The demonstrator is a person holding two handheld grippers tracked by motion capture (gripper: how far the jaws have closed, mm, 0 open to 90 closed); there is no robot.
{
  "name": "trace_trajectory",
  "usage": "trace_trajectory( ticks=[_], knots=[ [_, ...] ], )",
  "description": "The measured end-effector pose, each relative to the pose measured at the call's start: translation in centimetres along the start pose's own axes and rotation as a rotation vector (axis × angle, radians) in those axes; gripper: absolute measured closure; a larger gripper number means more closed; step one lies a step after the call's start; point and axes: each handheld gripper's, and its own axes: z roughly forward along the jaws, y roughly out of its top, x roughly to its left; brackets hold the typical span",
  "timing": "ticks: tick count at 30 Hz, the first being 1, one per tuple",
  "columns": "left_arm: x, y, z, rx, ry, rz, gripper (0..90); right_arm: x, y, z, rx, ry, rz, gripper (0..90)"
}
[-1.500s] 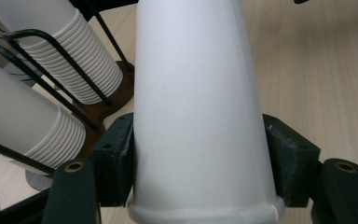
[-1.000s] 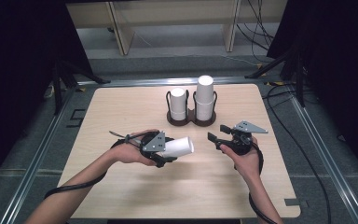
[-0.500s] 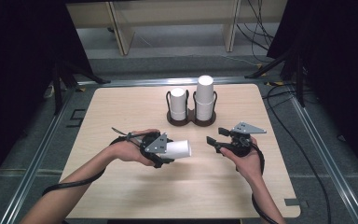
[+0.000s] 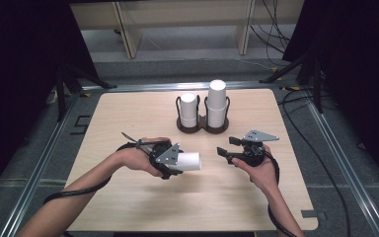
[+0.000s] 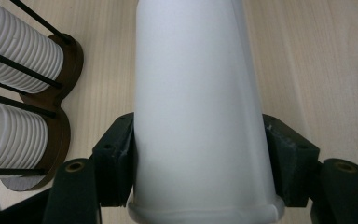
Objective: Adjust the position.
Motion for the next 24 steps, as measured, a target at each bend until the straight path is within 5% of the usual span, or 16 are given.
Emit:
trace_trajectory(
  ticks=[2,11,24],
  knots=[
    [0.04,0.07,-0.04,0.01,-0.008,0.013,34.8,-0.15,0.06,0.02,-0.001,-0.01,-0.044,29.2],
    [0.04,0.28,-0.08,0.048,-0.031,0.043,34.8,0.1,0.13,0.34,0.03,0.03,-0.088,29.4],
    [0.25,0.25,0.06,0.095,-0.052,0.059,34.9,0.55,0.32,0.64,0.055,0.062,-0.11,29.4]
  ],
)
